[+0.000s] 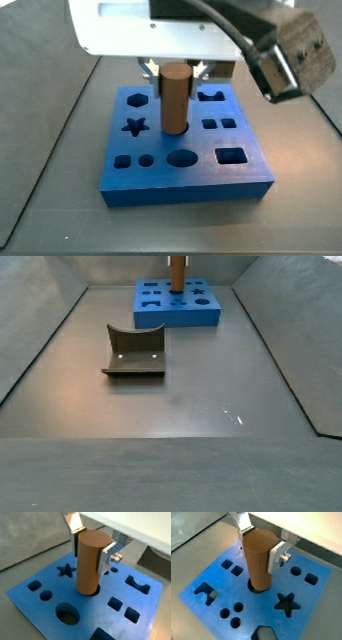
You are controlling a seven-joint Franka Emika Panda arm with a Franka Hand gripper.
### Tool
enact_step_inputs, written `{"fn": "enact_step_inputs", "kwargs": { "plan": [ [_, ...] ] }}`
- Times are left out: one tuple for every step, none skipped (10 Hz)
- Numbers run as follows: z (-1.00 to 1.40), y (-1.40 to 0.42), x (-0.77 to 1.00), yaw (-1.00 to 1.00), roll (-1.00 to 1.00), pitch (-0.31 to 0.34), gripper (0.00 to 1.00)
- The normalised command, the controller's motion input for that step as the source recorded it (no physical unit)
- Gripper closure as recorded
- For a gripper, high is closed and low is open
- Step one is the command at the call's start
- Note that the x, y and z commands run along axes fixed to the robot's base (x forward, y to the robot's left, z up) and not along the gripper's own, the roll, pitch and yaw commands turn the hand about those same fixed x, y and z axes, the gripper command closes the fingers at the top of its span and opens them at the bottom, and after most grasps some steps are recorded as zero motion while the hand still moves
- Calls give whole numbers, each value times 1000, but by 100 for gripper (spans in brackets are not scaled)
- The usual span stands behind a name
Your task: Insert the round object.
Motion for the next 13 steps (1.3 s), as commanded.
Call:
{"fn": "enact_step_inputs", "kwargs": {
  "plan": [
    [-331,0,189,0,66,11,100],
    [-329,0,180,0,77,10,100],
    [-334,0,146,0,90,9,100],
    [-309,43,0,-60,60,0,100],
    [-300,103,-80,-29,64,0,100],
    [-311,137,-20,0,94,0,100],
    [-306,160,-37,0,111,0,100],
    [-266,163,-160,-23,73,0,100],
    [-257,143,-234,-31,49,0,100],
    [-271,94,-251,-34,21,-19,100],
    [-311,69,-243,-34,17,-29,100],
    [-323,57,-146,-51,33,-7,100],
    [-311,54,-117,-60,43,0,100]
  ]
}}
